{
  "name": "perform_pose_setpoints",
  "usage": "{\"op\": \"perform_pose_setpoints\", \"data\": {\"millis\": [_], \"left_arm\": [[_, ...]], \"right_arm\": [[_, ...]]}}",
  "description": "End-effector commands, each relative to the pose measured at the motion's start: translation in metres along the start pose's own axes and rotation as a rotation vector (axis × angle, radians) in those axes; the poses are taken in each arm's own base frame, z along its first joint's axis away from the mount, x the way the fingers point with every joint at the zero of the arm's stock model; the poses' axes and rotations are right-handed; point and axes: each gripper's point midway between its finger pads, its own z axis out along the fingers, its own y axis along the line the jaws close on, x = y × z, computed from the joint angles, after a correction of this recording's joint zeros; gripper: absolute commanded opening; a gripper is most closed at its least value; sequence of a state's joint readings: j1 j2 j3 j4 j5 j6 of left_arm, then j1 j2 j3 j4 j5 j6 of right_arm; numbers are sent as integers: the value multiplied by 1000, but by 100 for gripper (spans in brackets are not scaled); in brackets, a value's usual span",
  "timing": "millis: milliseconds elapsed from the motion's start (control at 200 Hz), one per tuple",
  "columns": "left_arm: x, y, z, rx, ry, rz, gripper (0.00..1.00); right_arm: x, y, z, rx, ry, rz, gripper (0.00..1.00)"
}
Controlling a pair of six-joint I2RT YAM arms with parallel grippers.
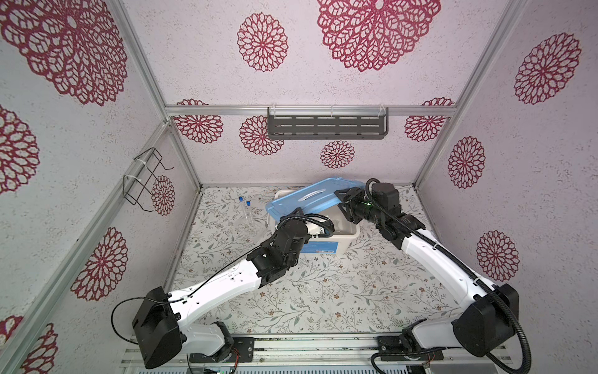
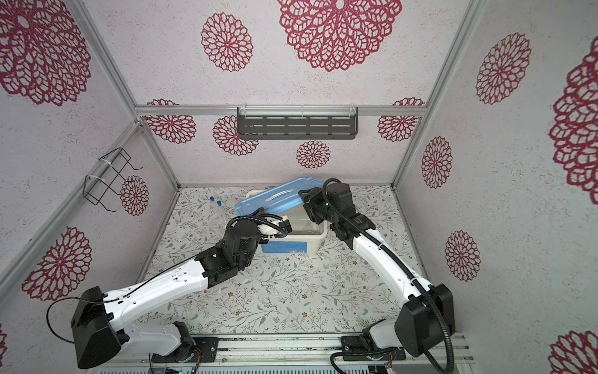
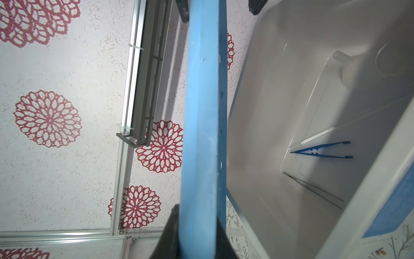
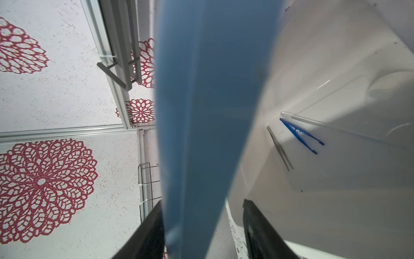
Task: Organize the chemistry lab equipment
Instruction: 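Swing the lid over the bin with the left gripper while the right grasps it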
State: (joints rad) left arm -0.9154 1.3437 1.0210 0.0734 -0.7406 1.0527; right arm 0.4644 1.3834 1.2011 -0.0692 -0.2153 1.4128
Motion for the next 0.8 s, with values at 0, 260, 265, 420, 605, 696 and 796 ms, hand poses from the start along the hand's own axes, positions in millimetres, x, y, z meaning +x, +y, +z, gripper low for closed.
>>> {"op": "perform_pose_setpoints", "data": {"millis": [0,260,265,420,605,696,796], "left_arm": [[-13,-6,1,-23,-40,3,20],[-13,-50,-4,50,-35,30,42],[-13,-50,-4,52,-35,30,42],[-10,-65,-10,120,-26,18,52],[-6,-73,-19,198,-15,-38,96],[-3,-77,-24,238,0,-103,98],[1,-84,-29,266,10,-138,97]], "right_arm": [[1,-13,2,0,4,37,54],[4,-50,-5,53,-14,70,53],[4,-51,-5,54,-15,71,53],[6,-67,-5,82,-12,85,53],[8,-69,-12,97,-15,89,59],[3,-72,-21,136,-49,66,62],[0,-81,-30,203,-73,54,65]]}}
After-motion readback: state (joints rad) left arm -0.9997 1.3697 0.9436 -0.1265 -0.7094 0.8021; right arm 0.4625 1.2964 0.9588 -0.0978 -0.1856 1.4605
